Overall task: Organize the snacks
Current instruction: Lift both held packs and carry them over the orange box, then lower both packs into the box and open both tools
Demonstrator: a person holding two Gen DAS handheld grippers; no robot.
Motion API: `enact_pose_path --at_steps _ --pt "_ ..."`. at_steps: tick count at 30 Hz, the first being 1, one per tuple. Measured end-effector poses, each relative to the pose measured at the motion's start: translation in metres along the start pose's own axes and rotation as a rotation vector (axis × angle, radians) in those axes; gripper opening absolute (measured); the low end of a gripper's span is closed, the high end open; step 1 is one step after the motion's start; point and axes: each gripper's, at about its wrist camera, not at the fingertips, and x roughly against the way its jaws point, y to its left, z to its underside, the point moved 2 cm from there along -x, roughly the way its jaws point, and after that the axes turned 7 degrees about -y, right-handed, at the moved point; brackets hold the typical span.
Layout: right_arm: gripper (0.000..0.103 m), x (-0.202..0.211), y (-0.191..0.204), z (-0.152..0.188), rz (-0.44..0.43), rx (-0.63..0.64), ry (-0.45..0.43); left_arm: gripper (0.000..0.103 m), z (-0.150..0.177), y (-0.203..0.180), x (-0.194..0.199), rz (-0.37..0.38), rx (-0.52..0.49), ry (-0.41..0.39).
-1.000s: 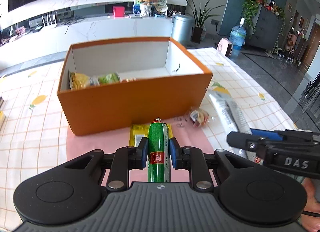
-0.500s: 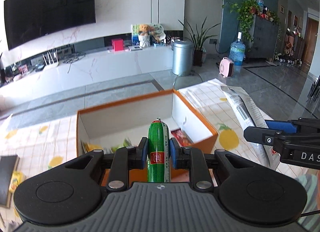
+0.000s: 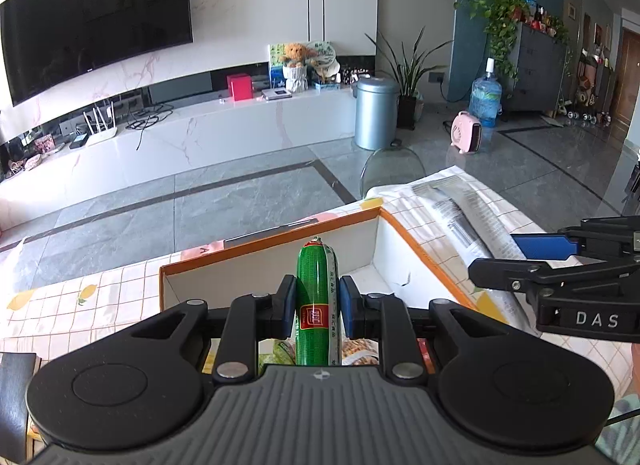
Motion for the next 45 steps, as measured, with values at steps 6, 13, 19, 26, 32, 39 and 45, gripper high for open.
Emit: enact_pose_path --at_steps 6,13,19,26,32,39,45 --pt "0.044 -0.063 0.010 -0.001 -0.013 0.040 0.102 0.025 0.010 0.018 -0.036 0.018 0.024 0.079" --pt "0.044 -0.132 0.012 0.010 0.016 0.091 0.250 0.025 0.022 0.039 -0.083 0.010 0.029 0.200" --pt "0.044 -0.175 0.028 0.019 0.013 0.169 0.341 0.025 0.028 0.051 -0.116 -0.012 -0.057 0.290" --pt "0.044 -0.209 0.044 0.026 -0.007 0.228 0.401 0.025 0.036 0.060 -0.142 -0.037 -0.137 0.368" --pt "0.044 -0.226 0.046 0.034 -0.015 0.212 0.446 0.025 0.042 0.067 -0.157 -0.060 -0.127 0.408" --pt "0.045 -0.242 0.049 0.038 -0.025 0.211 0.505 0.025 0.048 0.077 -0.168 -0.053 -0.075 0.454" --pt "0.046 -0.246 0.054 0.040 -0.024 0.231 0.540 0.025 0.051 0.081 -0.167 -0.051 -0.044 0.466"
